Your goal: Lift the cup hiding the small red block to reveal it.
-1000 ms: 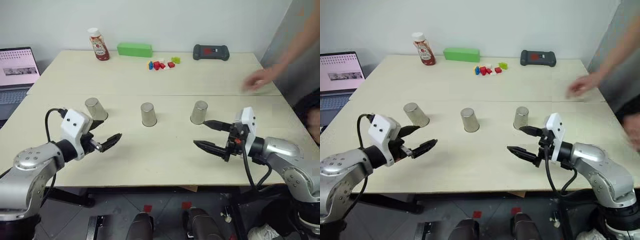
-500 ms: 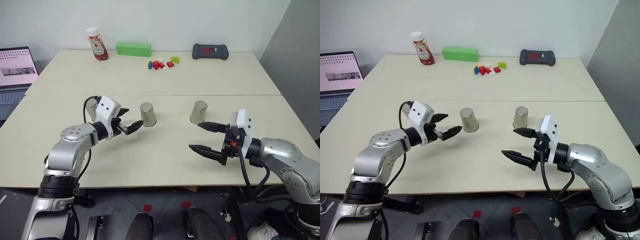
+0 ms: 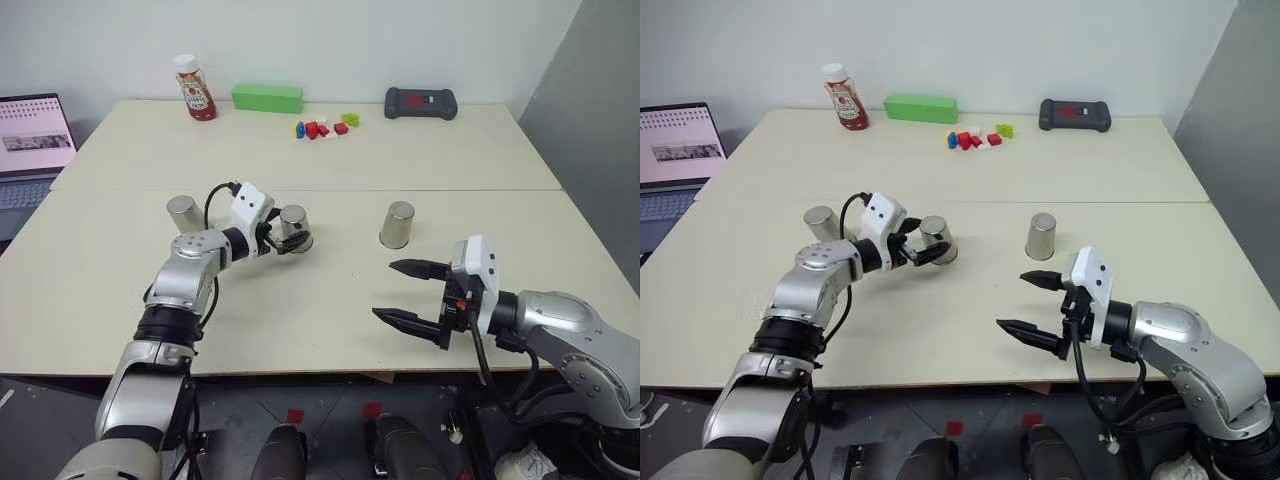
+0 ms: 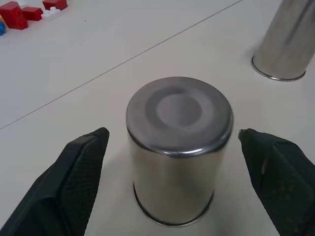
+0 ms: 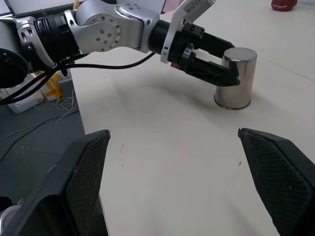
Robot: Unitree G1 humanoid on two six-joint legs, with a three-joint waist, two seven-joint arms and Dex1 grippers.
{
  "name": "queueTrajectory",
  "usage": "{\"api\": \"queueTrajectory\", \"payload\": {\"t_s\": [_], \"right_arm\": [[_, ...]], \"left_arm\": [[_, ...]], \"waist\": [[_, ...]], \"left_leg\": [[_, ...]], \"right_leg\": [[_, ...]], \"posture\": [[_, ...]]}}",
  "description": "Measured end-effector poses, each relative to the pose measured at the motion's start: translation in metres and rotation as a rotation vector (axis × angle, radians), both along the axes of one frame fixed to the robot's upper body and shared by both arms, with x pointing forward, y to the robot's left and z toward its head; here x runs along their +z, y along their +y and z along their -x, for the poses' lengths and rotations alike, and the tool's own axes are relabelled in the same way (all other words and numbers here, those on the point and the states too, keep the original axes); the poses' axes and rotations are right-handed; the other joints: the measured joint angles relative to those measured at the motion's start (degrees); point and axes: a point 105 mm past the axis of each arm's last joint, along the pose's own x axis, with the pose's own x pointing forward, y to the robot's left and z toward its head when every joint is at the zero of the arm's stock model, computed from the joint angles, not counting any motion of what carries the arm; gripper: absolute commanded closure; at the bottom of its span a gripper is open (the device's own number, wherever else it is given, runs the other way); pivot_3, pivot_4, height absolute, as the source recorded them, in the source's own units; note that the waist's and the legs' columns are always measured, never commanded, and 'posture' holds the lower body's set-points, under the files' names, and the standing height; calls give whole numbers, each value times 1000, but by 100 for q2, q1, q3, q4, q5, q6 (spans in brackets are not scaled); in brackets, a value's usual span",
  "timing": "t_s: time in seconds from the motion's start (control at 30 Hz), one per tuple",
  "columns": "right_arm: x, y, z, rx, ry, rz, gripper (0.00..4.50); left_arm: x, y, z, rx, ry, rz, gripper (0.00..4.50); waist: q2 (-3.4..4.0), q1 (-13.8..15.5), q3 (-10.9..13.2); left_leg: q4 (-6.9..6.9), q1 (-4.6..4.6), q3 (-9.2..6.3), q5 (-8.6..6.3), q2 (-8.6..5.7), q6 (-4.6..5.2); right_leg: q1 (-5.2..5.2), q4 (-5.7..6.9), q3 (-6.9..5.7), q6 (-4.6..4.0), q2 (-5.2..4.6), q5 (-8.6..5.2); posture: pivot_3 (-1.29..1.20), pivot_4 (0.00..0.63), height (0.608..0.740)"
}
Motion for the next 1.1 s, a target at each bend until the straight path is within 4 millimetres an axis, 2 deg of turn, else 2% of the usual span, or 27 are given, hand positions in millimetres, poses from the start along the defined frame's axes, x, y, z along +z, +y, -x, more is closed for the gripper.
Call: {"api": "queueTrajectory", "payload": {"t_s": [0.23, 0.4, 0.5, 0.53, 0.73, 0.83, 1.0, 1.1], "right_arm": [[7, 4, -3, 15, -26, -1, 71], [9, 8, -3, 25, -27, -2, 0], [9, 8, -4, 23, -24, -2, 0], [9, 8, -4, 22, -23, -1, 0], [8, 8, -4, 13, -21, -1, 0], [9, 8, -5, 9, -21, -2, 0], [8, 8, -5, 9, -19, -2, 0], [7, 9, -4, 12, -17, -2, 0]], "left_arm": [[-7, -6, -6, -18, 22, 4, 0], [-10, -11, -7, -37, 39, 16, 916], [-9, -11, -8, -36, 35, 17, 1675], [-8, -11, -8, -36, 33, 18, 1779], [-3, -10, -9, -23, 10, 41, 1790], [12, -7, -11, 10, -62, 52, 1790], [48, 2, -6, 97, -210, 61, 1790], [49, 16, -2, 184, -213, 63, 1790]], "waist": [[0, 3, 0], [0, 1, 0], [0, 2, 0], [0, 2, 0], [0, 1, 0], [0, 1, 0], [0, -3, 0], [0, -3, 0]], "left_leg": [[-1, -1, 0, 0, 0, 0], [0, -2, -1, 0, -1, 0], [0, -2, -2, 0, -1, 0], [0, -2, -2, 0, -1, 0], [0, -2, -3, 0, 0, 0], [0, -2, -3, 0, 0, 0], [0, 0, -4, 0, 0, -1], [0, 5, -5, 0, 0, -1]], "right_leg": [[0, 0, 0, 0, 0, 0], [0, 1, 0, 1, 0, 0], [0, 1, -1, 1, 0, 0], [0, 1, -1, 1, 0, 0], [0, 2, -1, 1, 0, 0], [0, 3, -1, 1, 0, 0], [0, 4, 1, 1, -1, 0], [1, 7, 0, 1, 0, 0]], "posture": [[0, 150, 740], [0, 150, 740], [0, 150, 740], [0, 150, 740], [0, 150, 740], [0, 150, 740], [0, 150, 740], [0, 150, 740]]}}
